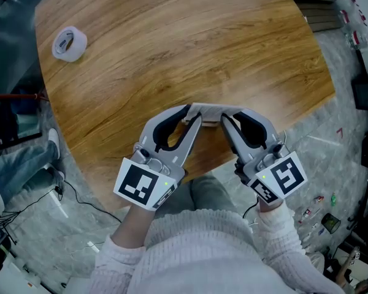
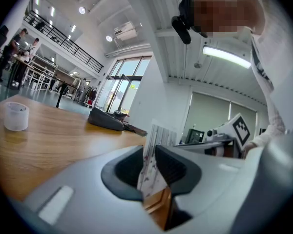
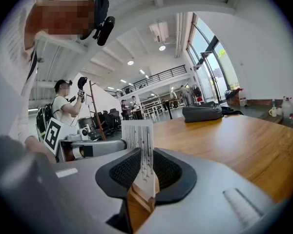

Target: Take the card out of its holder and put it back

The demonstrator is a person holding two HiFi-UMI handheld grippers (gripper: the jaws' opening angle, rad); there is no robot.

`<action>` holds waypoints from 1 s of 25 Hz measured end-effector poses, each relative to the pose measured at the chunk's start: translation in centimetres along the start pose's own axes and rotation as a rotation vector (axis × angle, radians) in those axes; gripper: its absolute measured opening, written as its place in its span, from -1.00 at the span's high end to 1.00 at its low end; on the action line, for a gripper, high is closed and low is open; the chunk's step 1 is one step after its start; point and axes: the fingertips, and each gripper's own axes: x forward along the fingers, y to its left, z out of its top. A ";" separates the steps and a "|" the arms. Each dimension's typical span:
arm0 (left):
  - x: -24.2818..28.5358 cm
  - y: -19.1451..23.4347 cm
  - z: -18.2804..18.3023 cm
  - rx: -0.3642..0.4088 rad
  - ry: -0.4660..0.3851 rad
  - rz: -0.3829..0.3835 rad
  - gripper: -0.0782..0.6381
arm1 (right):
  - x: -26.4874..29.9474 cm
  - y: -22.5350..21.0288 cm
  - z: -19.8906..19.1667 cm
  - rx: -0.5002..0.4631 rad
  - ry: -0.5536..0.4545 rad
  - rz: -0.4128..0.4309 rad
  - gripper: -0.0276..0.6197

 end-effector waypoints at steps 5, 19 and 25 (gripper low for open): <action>0.0 -0.2 -0.1 0.015 0.003 0.005 0.57 | -0.1 0.1 -0.1 0.001 -0.008 0.001 0.69; 0.3 0.0 -0.8 0.019 0.032 0.001 0.57 | 0.1 -0.2 -0.7 0.002 0.004 0.004 0.71; 0.2 0.3 -2.0 0.019 0.050 0.018 0.57 | 0.5 -0.2 -1.8 0.005 0.028 0.014 0.71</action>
